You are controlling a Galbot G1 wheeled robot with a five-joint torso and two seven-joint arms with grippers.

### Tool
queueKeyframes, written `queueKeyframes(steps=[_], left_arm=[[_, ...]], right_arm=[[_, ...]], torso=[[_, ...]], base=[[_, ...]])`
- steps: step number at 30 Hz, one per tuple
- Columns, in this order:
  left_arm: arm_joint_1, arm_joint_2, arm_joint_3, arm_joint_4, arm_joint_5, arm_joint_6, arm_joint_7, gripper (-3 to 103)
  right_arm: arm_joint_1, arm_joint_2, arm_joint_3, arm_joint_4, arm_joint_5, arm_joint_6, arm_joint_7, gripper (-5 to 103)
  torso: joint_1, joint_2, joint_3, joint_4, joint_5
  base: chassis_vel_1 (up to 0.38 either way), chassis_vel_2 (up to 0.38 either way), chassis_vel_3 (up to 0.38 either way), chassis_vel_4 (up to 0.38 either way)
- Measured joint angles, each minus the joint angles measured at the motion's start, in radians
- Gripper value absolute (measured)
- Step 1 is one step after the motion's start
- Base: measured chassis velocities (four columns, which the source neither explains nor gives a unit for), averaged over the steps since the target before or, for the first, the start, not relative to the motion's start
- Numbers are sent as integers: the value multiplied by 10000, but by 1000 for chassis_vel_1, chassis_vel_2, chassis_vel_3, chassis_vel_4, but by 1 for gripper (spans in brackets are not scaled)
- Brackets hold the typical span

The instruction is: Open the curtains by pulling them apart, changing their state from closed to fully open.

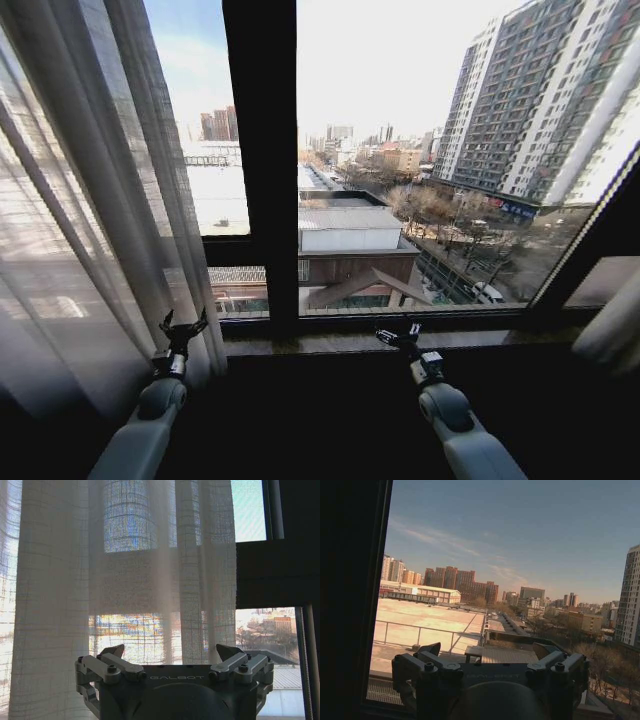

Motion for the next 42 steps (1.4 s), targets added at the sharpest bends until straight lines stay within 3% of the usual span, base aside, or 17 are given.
queueKeyframes(steps=[7, 16, 30, 34, 35, 37, 39, 41, 42], left_arm=[[-403, -161, 260, 334, -503, 104, 98, 100], [-962, -526, 685, 1144, -106, 94, 151, 100], [-2048, -361, 1011, 2228, -363, -29, 425, 101], [-1936, -339, 903, 2188, -332, -131, 539, 91], [-1809, -285, 847, 2139, -331, -168, 553, 81], [-1667, -212, 775, 2067, -331, -206, 555, 74], [-1621, -190, 755, 2036, -331, -220, 555, 74], [-1413, -118, 673, 1824, -349, -228, 537, 58], [-1413, -118, 673, 1824, -349, -228, 537, 58]], right_arm=[[0, 0, 0, 0, 0, 0, 0, 100], [0, 0, 0, 0, 0, 0, 0, 100], [-1, 0, 0, -1, 0, 0, 0, 100], [0, 0, -1, 0, 0, 0, 0, 100], [0, 0, 0, 0, 0, 0, 0, 100], [0, 0, 0, 0, 0, 0, 0, 100], [0, 0, 0, 0, 0, 0, 0, 100], [0, 0, 0, 0, 0, 0, 0, 100], [0, 0, 0, 0, 0, 0, 0, 100]], torso=[[3, -1, 2, 6, 3], [2, -1, 1, 1, 0], [3, -1, 2, 0, 0], [2, -1, 1, 0, 1], [2, -1, 1, 2, -1], [2, -1, 1, 5, 0], [3, -1, 1, 5, 1], [3, -1, 1, 4, -1], [3, -1, 1, 4, -1]], base=[[0, 0, 0, 0], [0, 0, 0, 0], [0, 0, 0, 0], [0, 0, 0, 0], [0, 0, 0, 0], [0, 0, 0, 0], [0, 0, 0, 0], [0, 0, 0, 0], [0, 0, 0, 0]])
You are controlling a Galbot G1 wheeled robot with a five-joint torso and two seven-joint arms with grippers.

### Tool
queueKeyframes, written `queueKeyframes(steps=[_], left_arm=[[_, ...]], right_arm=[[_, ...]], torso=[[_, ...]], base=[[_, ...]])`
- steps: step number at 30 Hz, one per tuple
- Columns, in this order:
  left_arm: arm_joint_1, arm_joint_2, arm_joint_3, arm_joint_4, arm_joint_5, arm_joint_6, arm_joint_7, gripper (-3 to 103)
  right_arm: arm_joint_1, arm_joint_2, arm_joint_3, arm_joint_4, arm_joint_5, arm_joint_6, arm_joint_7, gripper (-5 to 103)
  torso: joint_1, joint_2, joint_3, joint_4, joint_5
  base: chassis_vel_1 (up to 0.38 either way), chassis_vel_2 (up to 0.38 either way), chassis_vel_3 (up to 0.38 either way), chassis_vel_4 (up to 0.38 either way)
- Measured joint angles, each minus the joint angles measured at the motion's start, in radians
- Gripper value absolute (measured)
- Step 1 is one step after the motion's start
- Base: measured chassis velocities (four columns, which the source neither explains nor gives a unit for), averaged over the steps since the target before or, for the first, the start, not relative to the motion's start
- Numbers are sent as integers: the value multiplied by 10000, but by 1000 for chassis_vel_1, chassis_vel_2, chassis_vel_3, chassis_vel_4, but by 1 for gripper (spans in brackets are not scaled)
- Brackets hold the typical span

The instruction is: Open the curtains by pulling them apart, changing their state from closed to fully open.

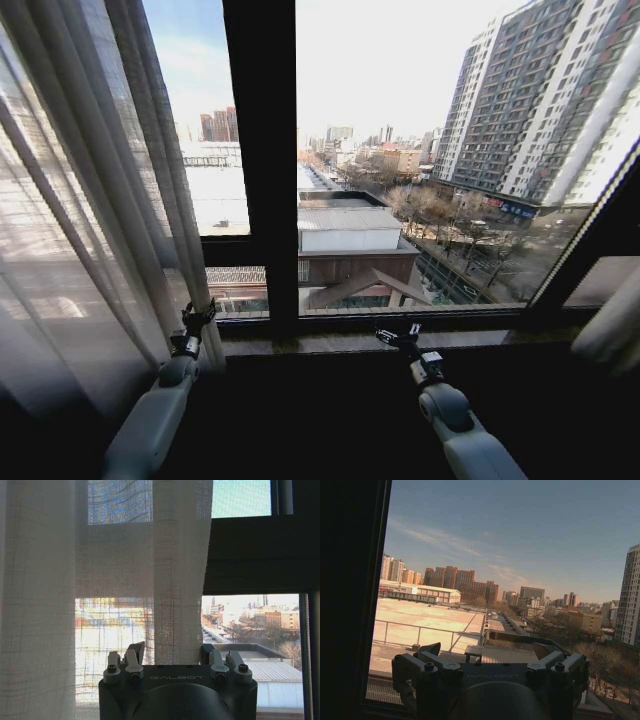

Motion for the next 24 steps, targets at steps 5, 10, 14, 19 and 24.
queueKeyframes(steps=[5, 10, 14, 19, 24], left_arm=[[218, 44, -104, -352, -29, 7, -136, 42], [403, 173, -270, -482, -151, 31, -176, 20], [668, 321, -492, -569, -329, 32, -211, 4], [1098, 473, -702, -1037, -462, 53, -313, 0], [1501, 706, -842, -1517, -580, 148, -353, 0]], right_arm=[[0, -1, 0, 0, 0, 0, 0, 100], [0, 0, 0, 0, 0, 0, 0, 100], [0, 0, 0, 0, 0, 0, 0, 100], [0, 0, 0, 0, 0, 0, 0, 100], [0, 0, 0, 0, 0, 0, 0, 100]], torso=[[-1, 0, -1, -4, 2], [-1, 0, -1, -3, 2], [-1, 0, -1, -3, 1], [-1, 0, -1, 2, 1], [-1, 0, -1, -3, 1]], base=[[0, 0, 0, 0], [0, 0, 0, 0], [0, 0, 0, 0], [0, 0, 0, 0], [0, 0, 0, 0]])
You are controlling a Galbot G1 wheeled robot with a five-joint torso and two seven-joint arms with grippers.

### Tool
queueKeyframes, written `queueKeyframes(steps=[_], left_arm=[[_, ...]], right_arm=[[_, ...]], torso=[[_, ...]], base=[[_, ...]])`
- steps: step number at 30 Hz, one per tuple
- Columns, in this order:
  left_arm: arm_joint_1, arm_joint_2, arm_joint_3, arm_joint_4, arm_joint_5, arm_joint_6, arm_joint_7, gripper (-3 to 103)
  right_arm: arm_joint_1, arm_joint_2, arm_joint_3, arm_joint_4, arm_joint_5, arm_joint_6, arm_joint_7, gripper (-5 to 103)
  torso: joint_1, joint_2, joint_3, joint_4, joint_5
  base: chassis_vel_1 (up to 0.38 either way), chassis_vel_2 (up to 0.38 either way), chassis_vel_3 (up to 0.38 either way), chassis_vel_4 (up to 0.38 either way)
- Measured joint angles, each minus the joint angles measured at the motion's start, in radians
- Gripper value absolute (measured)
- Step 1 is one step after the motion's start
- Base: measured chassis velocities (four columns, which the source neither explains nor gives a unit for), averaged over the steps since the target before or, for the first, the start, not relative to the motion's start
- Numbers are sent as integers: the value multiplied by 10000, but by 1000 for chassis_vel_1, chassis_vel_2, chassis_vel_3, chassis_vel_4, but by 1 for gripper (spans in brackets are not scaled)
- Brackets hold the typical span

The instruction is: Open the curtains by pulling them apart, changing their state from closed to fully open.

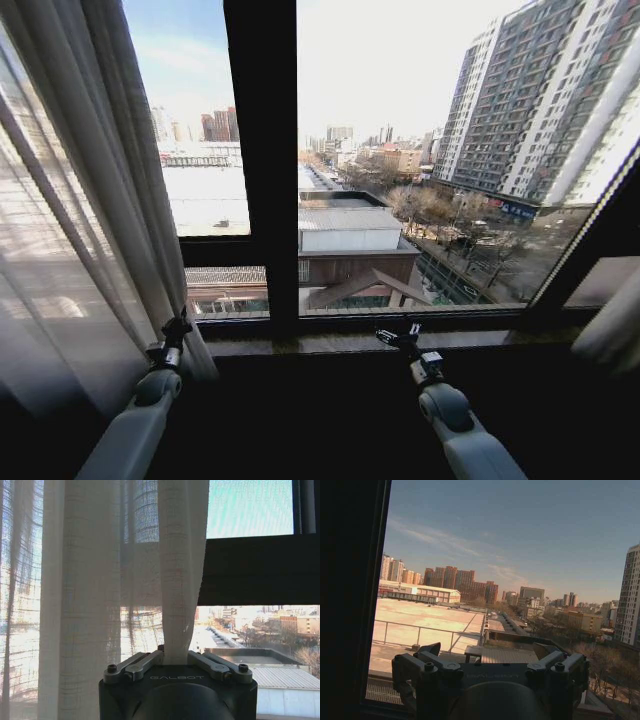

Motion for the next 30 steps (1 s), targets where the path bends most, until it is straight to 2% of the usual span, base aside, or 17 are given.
queueKeyframes(steps=[16, 30], left_arm=[[20, 142, -78, 47, -11, -105, -7, 0], [189, 17, -240, 123, 17, -282, -9, 0]], right_arm=[[0, 0, 0, -1, 0, 0, 0, 100], [0, 1, 0, 0, 0, 0, 0, 100]], torso=[[0, 0, 0, -1, 2], [3, -1, 2, 3, 0]], base=[[34, 38, -35, -40], [233, 251, -231, -235]])
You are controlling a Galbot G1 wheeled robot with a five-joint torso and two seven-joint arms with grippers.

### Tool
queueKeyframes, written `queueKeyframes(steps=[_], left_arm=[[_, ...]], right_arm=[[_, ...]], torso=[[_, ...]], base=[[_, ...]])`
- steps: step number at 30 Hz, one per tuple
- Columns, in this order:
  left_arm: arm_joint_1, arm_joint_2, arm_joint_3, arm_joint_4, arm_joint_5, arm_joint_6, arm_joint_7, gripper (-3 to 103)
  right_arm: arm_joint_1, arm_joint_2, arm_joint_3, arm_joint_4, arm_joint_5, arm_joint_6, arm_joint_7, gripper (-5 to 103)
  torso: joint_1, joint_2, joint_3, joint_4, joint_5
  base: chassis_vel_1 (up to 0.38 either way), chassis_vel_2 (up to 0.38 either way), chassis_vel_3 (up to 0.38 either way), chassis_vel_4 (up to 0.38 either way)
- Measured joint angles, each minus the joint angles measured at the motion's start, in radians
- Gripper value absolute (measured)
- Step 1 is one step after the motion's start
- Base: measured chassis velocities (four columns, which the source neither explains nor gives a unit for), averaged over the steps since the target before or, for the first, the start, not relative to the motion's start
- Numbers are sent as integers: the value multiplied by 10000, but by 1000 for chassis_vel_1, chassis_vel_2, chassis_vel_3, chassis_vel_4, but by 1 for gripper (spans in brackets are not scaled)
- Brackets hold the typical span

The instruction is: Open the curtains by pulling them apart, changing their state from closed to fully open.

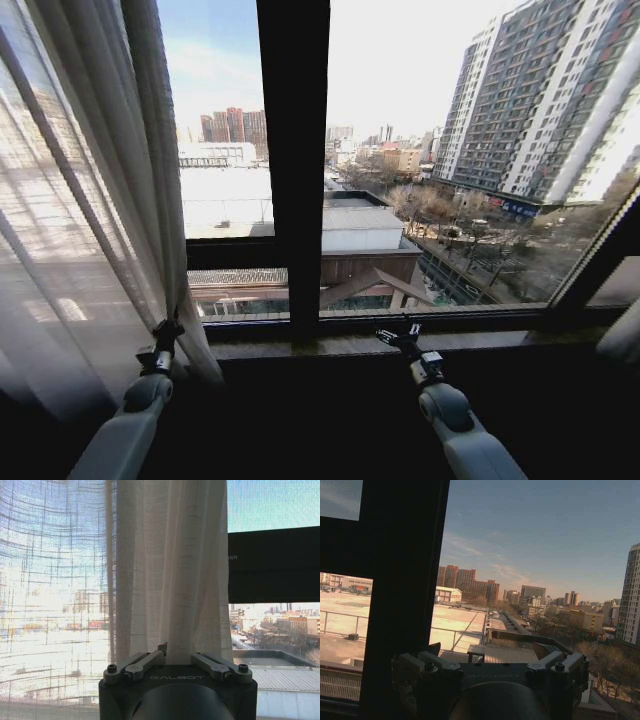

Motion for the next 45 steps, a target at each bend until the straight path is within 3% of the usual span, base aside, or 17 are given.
queueKeyframes(steps=[45], left_arm=[[-154, -117, 150, 510, 115, -306, 48, 0]], right_arm=[[0, 1, 0, 0, 0, 0, 0, 100]], torso=[[-3, 1, -2, -2, 1]], base=[[353, 352, -358, -354]])
